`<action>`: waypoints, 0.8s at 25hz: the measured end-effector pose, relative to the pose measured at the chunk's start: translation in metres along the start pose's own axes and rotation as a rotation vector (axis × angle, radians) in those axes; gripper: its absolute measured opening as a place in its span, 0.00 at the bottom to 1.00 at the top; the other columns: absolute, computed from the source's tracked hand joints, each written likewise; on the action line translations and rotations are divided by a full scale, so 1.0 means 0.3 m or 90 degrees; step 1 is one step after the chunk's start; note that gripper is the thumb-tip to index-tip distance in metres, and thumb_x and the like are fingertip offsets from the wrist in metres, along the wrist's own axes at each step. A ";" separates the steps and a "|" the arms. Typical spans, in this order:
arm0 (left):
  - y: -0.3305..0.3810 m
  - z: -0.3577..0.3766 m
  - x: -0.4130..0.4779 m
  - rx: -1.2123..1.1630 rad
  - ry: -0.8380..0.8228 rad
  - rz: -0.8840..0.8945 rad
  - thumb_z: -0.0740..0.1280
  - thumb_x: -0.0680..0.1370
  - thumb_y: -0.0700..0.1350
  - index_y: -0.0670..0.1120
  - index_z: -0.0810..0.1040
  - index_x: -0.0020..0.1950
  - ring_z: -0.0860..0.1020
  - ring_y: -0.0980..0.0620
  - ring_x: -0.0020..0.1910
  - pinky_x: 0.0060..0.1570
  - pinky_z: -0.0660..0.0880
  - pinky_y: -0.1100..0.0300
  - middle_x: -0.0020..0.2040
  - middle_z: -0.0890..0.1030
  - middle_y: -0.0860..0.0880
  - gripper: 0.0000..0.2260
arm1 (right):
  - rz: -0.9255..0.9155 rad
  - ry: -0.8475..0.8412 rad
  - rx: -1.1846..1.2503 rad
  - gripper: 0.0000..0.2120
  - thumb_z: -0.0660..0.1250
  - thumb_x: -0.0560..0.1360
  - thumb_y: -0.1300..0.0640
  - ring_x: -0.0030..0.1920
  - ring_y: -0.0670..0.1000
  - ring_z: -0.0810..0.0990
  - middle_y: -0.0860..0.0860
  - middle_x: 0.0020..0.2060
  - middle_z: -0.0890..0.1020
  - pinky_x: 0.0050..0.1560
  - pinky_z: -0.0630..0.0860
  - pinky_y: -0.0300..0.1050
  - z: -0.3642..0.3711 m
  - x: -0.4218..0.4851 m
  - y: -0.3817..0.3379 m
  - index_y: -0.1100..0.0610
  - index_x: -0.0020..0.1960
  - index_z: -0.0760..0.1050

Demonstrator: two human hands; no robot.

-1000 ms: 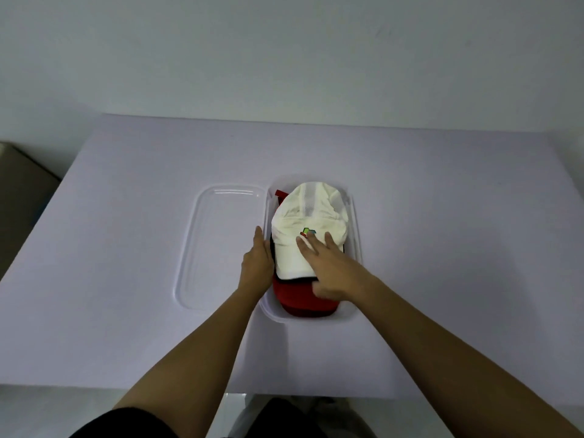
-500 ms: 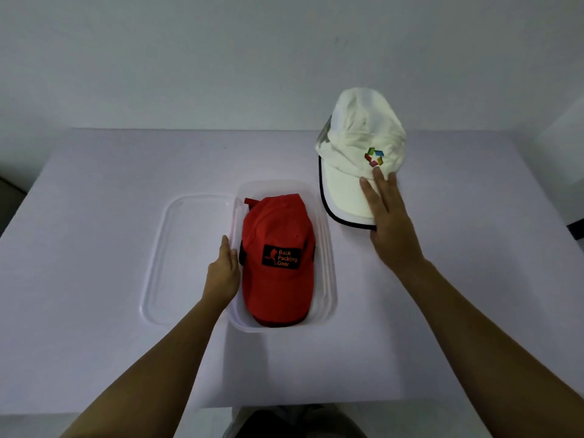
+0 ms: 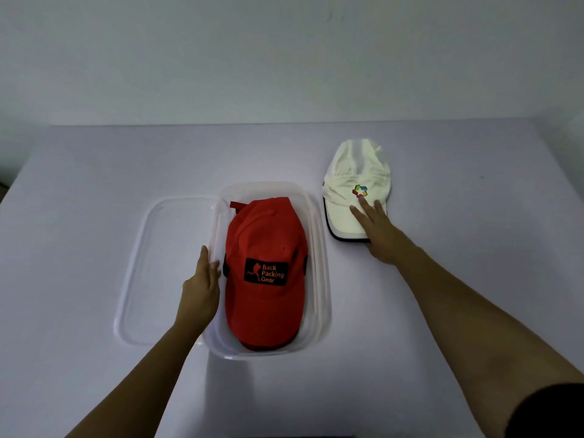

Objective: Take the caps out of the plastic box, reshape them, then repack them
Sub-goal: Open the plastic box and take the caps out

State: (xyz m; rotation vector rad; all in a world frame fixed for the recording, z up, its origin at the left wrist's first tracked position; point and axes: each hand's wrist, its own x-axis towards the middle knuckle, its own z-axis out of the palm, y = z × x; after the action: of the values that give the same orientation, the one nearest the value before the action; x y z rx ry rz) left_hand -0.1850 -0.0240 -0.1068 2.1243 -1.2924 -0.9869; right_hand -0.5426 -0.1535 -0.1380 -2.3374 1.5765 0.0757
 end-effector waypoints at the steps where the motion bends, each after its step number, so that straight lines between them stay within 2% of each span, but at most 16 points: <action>1: 0.003 0.002 -0.002 -0.006 0.003 0.004 0.50 0.83 0.47 0.48 0.50 0.78 0.75 0.39 0.63 0.66 0.69 0.45 0.67 0.74 0.40 0.23 | 0.014 -0.014 -0.005 0.43 0.64 0.70 0.74 0.75 0.66 0.43 0.57 0.77 0.44 0.69 0.61 0.64 -0.020 0.030 0.010 0.56 0.76 0.46; 4: 0.008 0.000 -0.003 -0.010 0.001 0.004 0.50 0.83 0.48 0.48 0.50 0.78 0.75 0.39 0.63 0.66 0.69 0.45 0.68 0.74 0.41 0.23 | 0.057 -0.065 -0.022 0.43 0.64 0.72 0.72 0.76 0.63 0.42 0.55 0.76 0.40 0.70 0.61 0.61 -0.086 0.070 -0.017 0.55 0.76 0.43; 6: 0.013 0.000 -0.007 -0.007 0.001 -0.001 0.49 0.83 0.49 0.48 0.50 0.78 0.75 0.40 0.63 0.66 0.69 0.45 0.67 0.74 0.41 0.23 | 0.041 -0.051 0.012 0.43 0.65 0.69 0.73 0.76 0.61 0.45 0.58 0.77 0.42 0.72 0.59 0.57 -0.126 0.052 -0.119 0.57 0.76 0.46; 8: 0.018 -0.004 -0.014 -0.003 0.005 0.000 0.50 0.83 0.48 0.48 0.51 0.78 0.76 0.39 0.62 0.64 0.71 0.46 0.66 0.75 0.41 0.23 | -0.106 0.065 0.087 0.39 0.63 0.65 0.75 0.74 0.61 0.59 0.61 0.75 0.57 0.71 0.63 0.55 -0.136 0.007 -0.285 0.60 0.74 0.59; 9: 0.019 -0.008 -0.015 -0.003 0.005 -0.003 0.50 0.83 0.49 0.48 0.51 0.78 0.77 0.39 0.60 0.62 0.71 0.47 0.65 0.76 0.40 0.23 | -0.184 0.124 0.102 0.35 0.63 0.63 0.73 0.69 0.61 0.68 0.61 0.70 0.67 0.67 0.69 0.55 -0.129 -0.028 -0.378 0.60 0.70 0.66; 10: 0.019 -0.011 -0.015 0.000 0.004 -0.008 0.49 0.83 0.49 0.48 0.51 0.78 0.78 0.39 0.59 0.61 0.72 0.48 0.64 0.77 0.39 0.23 | -0.248 0.157 0.088 0.31 0.64 0.64 0.69 0.64 0.61 0.74 0.60 0.66 0.73 0.62 0.73 0.57 -0.106 -0.067 -0.462 0.58 0.67 0.70; 11: 0.021 -0.012 -0.016 0.004 0.001 -0.012 0.49 0.83 0.50 0.48 0.50 0.78 0.78 0.39 0.58 0.59 0.72 0.49 0.63 0.77 0.39 0.23 | -0.289 0.151 0.059 0.28 0.67 0.67 0.60 0.62 0.60 0.74 0.59 0.65 0.74 0.58 0.75 0.58 -0.077 -0.106 -0.527 0.55 0.67 0.70; 12: 0.025 -0.012 -0.016 0.009 -0.001 -0.013 0.49 0.83 0.50 0.48 0.50 0.78 0.78 0.39 0.58 0.58 0.71 0.51 0.63 0.77 0.39 0.23 | -0.286 0.092 0.027 0.31 0.68 0.68 0.49 0.65 0.60 0.70 0.58 0.68 0.69 0.60 0.73 0.60 -0.052 -0.137 -0.576 0.52 0.70 0.66; 13: 0.032 -0.014 -0.019 0.012 -0.003 -0.014 0.49 0.83 0.50 0.48 0.50 0.78 0.78 0.39 0.58 0.58 0.71 0.51 0.63 0.77 0.38 0.23 | -0.251 -0.008 -0.004 0.40 0.69 0.66 0.39 0.71 0.60 0.61 0.57 0.74 0.60 0.65 0.66 0.63 -0.031 -0.156 -0.606 0.48 0.73 0.58; 14: 0.039 -0.015 -0.021 0.014 -0.003 -0.011 0.49 0.83 0.49 0.48 0.50 0.78 0.77 0.39 0.58 0.58 0.71 0.52 0.63 0.77 0.38 0.23 | -0.213 -0.094 -0.035 0.50 0.69 0.61 0.31 0.75 0.60 0.50 0.57 0.77 0.48 0.69 0.57 0.65 -0.011 -0.164 -0.611 0.45 0.75 0.49; 15: 0.047 -0.016 -0.027 0.014 -0.002 -0.007 0.49 0.83 0.49 0.48 0.50 0.78 0.77 0.38 0.58 0.58 0.71 0.51 0.63 0.77 0.38 0.23 | -0.191 -0.136 -0.052 0.57 0.69 0.57 0.28 0.76 0.60 0.41 0.55 0.76 0.38 0.70 0.50 0.67 -0.006 -0.165 -0.613 0.44 0.76 0.42; 16: 0.055 -0.017 -0.032 0.013 0.002 -0.007 0.49 0.83 0.50 0.48 0.50 0.78 0.77 0.37 0.58 0.58 0.71 0.51 0.63 0.77 0.37 0.23 | -0.186 -0.147 -0.065 0.62 0.70 0.55 0.28 0.75 0.60 0.35 0.55 0.75 0.32 0.70 0.46 0.67 -0.008 -0.162 -0.615 0.44 0.75 0.38; 18: 0.064 -0.019 -0.038 0.007 0.008 -0.011 0.50 0.83 0.50 0.48 0.50 0.78 0.77 0.36 0.57 0.56 0.71 0.51 0.62 0.77 0.35 0.23 | -0.185 -0.166 -0.089 0.65 0.73 0.55 0.31 0.73 0.62 0.29 0.55 0.73 0.28 0.70 0.46 0.69 -0.020 -0.161 -0.637 0.47 0.75 0.34; 20: 0.067 -0.021 -0.040 0.007 0.005 -0.012 0.50 0.83 0.49 0.48 0.50 0.78 0.77 0.36 0.56 0.54 0.71 0.52 0.61 0.77 0.35 0.23 | -0.172 -0.213 -0.100 0.64 0.76 0.59 0.38 0.71 0.65 0.28 0.55 0.72 0.27 0.69 0.55 0.68 -0.039 -0.164 -0.669 0.51 0.75 0.31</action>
State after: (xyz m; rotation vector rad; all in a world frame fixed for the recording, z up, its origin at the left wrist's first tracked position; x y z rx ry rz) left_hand -0.1952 -0.0222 -0.0847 2.1508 -1.2793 -0.9804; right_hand -0.3804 -0.0447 -0.0693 -2.4727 1.1246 0.5145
